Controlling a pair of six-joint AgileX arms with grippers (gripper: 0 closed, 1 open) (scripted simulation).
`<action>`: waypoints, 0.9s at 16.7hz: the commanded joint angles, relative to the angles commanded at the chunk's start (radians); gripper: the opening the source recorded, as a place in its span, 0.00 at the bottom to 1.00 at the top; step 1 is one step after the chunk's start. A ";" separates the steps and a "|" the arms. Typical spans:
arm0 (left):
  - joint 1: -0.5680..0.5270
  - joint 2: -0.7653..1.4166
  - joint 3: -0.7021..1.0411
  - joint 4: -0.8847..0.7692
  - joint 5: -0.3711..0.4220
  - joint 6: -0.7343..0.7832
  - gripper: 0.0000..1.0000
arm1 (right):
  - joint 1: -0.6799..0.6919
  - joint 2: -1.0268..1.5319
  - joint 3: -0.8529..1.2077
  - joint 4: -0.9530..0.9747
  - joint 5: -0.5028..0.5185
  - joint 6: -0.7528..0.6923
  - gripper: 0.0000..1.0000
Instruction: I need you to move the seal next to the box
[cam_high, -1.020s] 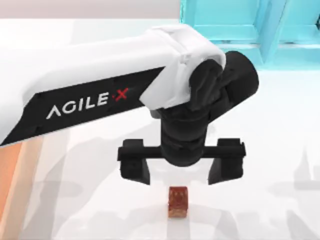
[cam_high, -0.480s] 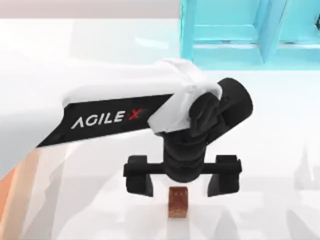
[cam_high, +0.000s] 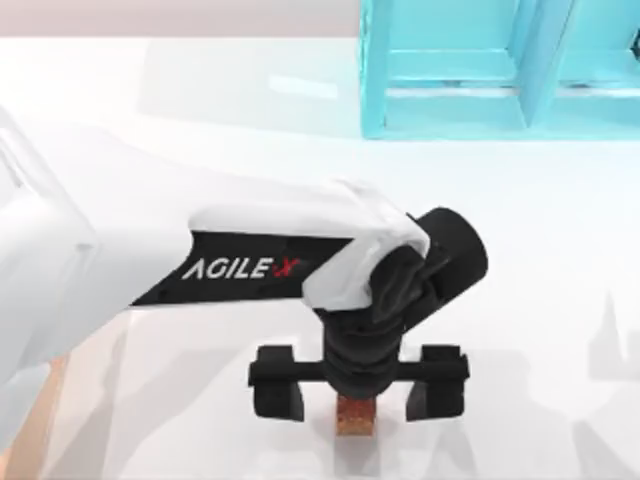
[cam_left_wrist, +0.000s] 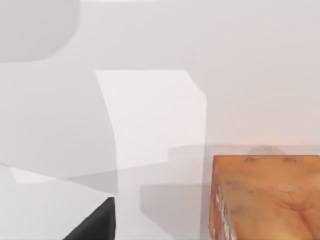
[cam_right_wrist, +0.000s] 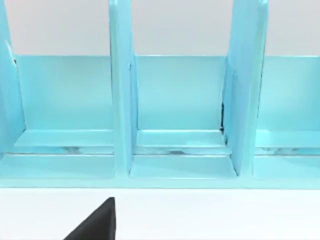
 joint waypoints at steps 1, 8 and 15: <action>0.000 0.000 0.000 0.000 0.000 0.000 1.00 | 0.000 0.000 0.000 0.000 0.000 0.000 1.00; 0.000 0.000 0.000 0.000 0.000 0.000 0.55 | 0.000 0.000 0.000 0.000 0.000 0.000 1.00; 0.000 0.000 0.000 0.000 0.000 0.000 0.02 | 0.000 0.000 0.000 0.000 0.000 0.000 1.00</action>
